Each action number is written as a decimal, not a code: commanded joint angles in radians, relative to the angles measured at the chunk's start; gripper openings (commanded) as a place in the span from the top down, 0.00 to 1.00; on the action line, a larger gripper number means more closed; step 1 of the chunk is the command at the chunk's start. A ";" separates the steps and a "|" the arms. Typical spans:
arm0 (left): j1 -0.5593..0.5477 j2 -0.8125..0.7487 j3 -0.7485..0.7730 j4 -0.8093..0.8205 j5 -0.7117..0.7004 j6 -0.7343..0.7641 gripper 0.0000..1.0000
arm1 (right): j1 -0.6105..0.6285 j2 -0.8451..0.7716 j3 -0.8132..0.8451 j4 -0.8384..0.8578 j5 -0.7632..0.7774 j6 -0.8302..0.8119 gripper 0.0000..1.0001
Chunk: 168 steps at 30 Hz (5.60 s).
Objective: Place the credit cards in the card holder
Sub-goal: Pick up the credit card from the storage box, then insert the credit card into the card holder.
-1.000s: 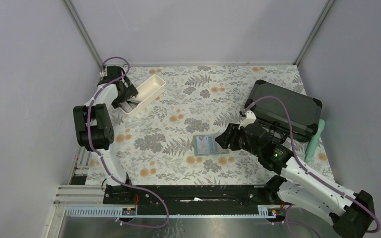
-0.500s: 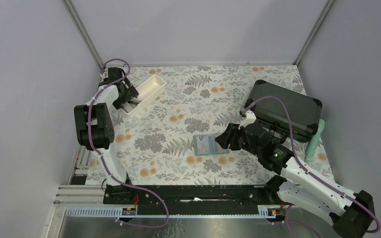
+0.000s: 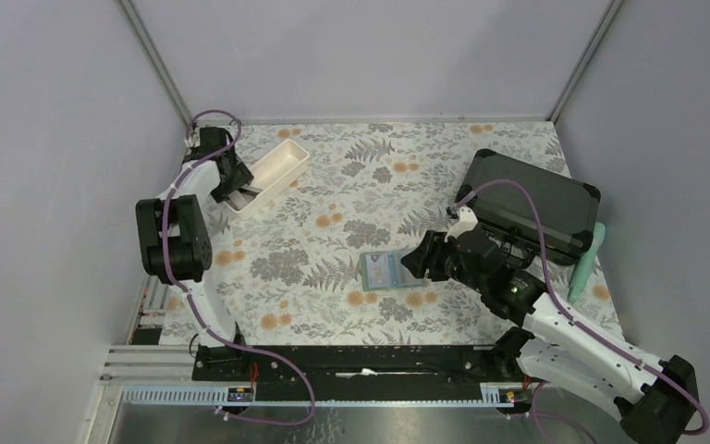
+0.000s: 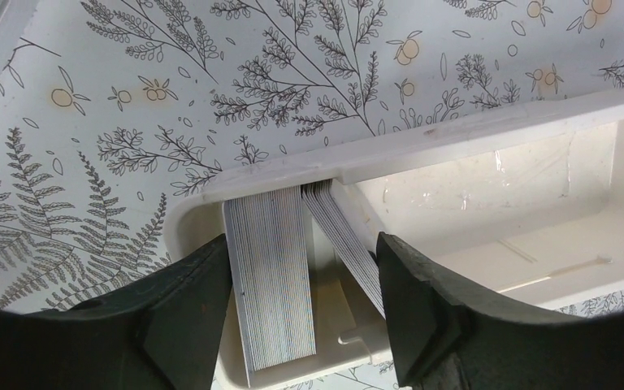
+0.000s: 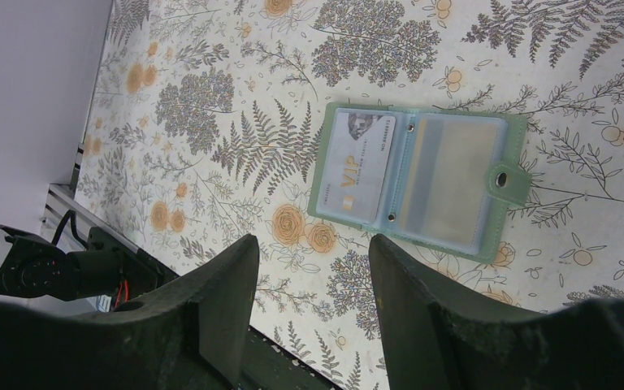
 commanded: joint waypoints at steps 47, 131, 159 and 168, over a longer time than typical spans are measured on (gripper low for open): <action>0.005 -0.071 -0.008 -0.004 -0.052 0.046 0.53 | -0.002 0.042 0.007 0.006 -0.061 0.001 0.41; -0.865 -0.348 -0.709 1.058 0.348 -0.538 1.00 | -0.272 0.216 -0.090 0.064 -0.096 -0.050 0.35; -0.939 -0.246 -0.876 1.178 0.082 -0.661 1.00 | -0.296 0.450 -0.124 0.326 -0.149 -0.092 0.44; -0.951 -0.216 -0.893 1.234 0.078 -0.703 1.00 | -0.296 0.509 -0.118 0.350 -0.117 -0.102 0.47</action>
